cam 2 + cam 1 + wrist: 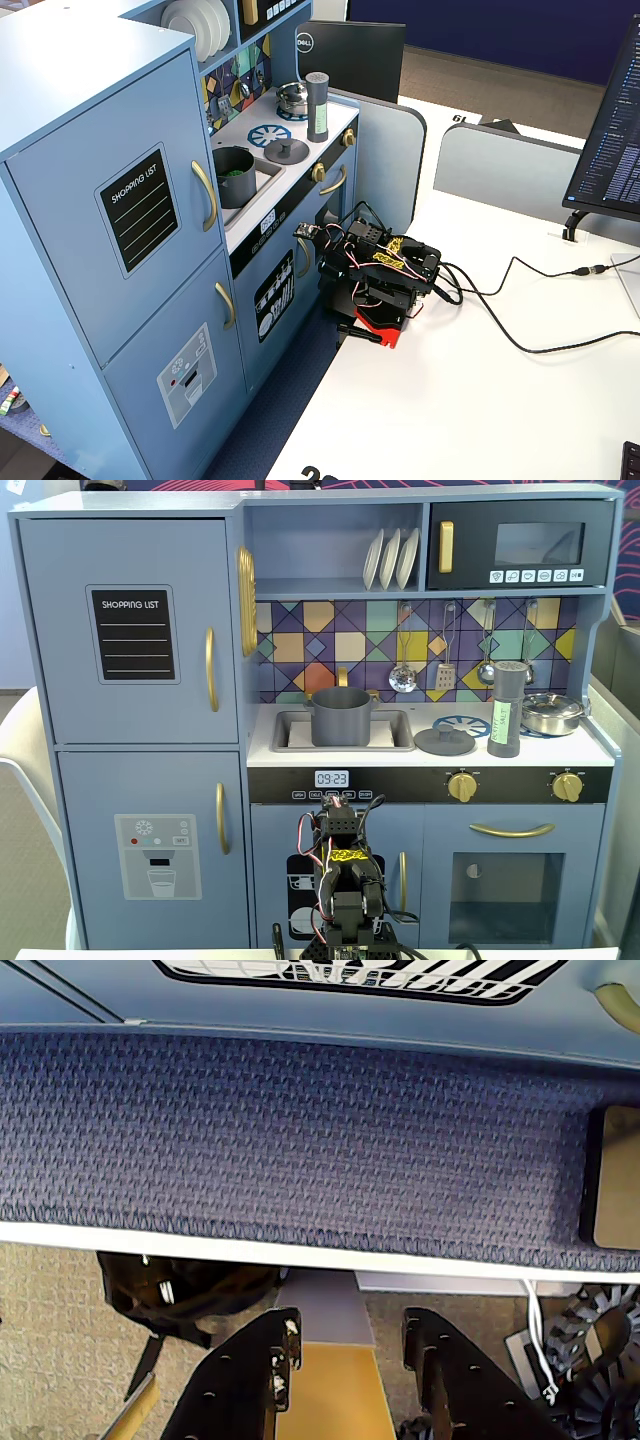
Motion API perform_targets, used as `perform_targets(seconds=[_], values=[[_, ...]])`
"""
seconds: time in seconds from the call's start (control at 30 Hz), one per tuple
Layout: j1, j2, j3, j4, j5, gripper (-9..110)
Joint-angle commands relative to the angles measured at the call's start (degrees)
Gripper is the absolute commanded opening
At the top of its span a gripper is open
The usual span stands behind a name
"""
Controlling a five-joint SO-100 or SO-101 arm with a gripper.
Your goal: Put salt in the gray recipient
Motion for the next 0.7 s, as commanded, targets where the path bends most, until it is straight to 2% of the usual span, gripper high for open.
perform_targets(seconds=[0.0,0.53,0.67], values=[[-0.44,0.26,-0.44,0.26,-1.23,7],[-2.81,0.26,-0.44,0.26,-1.14,7],[-0.09,0.26,-0.44,-0.09,0.97,8]])
